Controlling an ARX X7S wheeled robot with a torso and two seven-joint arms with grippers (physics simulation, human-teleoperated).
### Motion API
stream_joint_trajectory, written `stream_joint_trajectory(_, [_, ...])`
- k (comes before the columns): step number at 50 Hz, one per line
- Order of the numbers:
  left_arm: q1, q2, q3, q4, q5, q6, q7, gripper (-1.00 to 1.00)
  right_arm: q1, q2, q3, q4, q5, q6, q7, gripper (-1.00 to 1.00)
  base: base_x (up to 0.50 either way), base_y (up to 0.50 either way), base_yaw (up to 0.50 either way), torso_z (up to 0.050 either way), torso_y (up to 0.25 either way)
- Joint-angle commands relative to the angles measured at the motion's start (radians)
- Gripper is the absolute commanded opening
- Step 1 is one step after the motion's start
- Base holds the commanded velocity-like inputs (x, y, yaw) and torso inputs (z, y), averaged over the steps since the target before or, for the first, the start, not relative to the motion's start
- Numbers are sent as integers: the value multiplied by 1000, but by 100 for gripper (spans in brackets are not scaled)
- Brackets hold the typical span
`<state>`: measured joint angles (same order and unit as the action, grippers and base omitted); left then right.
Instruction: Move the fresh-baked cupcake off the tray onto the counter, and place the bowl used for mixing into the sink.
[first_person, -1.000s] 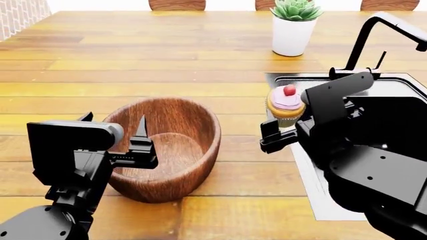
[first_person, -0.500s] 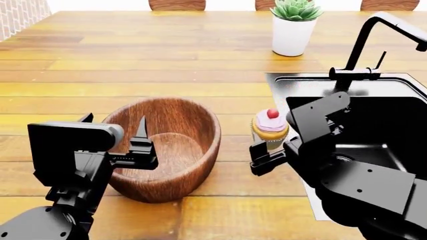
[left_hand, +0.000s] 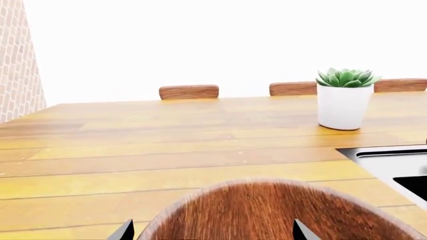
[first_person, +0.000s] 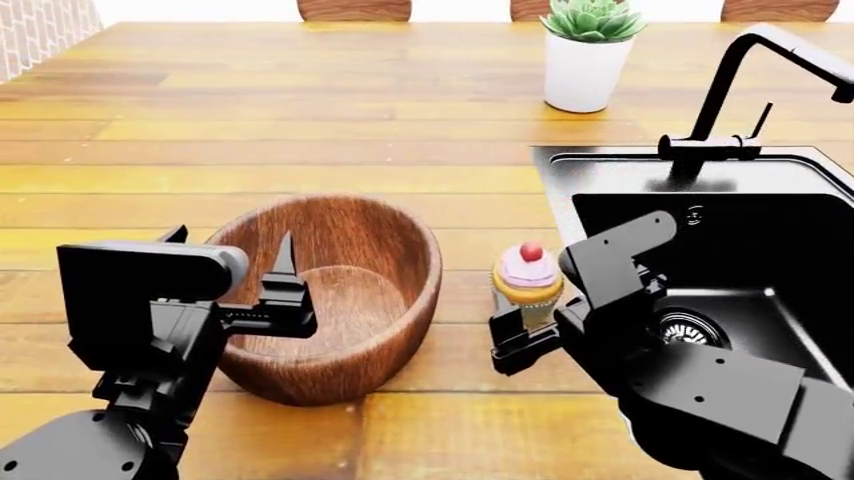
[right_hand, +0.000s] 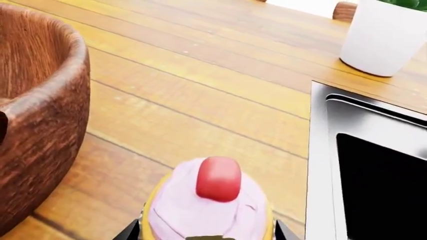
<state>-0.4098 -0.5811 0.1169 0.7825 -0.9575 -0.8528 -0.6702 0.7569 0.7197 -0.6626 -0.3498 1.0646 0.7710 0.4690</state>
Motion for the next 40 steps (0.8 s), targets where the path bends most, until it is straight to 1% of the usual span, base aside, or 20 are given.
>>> stream_joint_trajectory(1, [7, -2, 4, -2, 3, 7, 1, 100, -49, -11, -32, 35, -35, -19, -32, -100, 0, 0, 0, 0, 0])
stream_joint_trajectory(13, [2, -3, 12, -4, 1, 7, -2, 100, -62, -6, -32, 38, -38, -22, -20, -100, 1, 0, 0, 0, 0])
stream_joint_trajectory(14, [1, -4, 10, -3, -2, 5, -4, 100, -60, -3, -31, 35, -35, -21, -21, 100, 0, 0, 0, 0, 0])
stream_joint_trajectory(40, [-4, -8, 14, -5, -9, 11, -9, 100, -36, 14, -17, 0, -29, -10, 2, 100, 0, 0, 0, 0, 0])
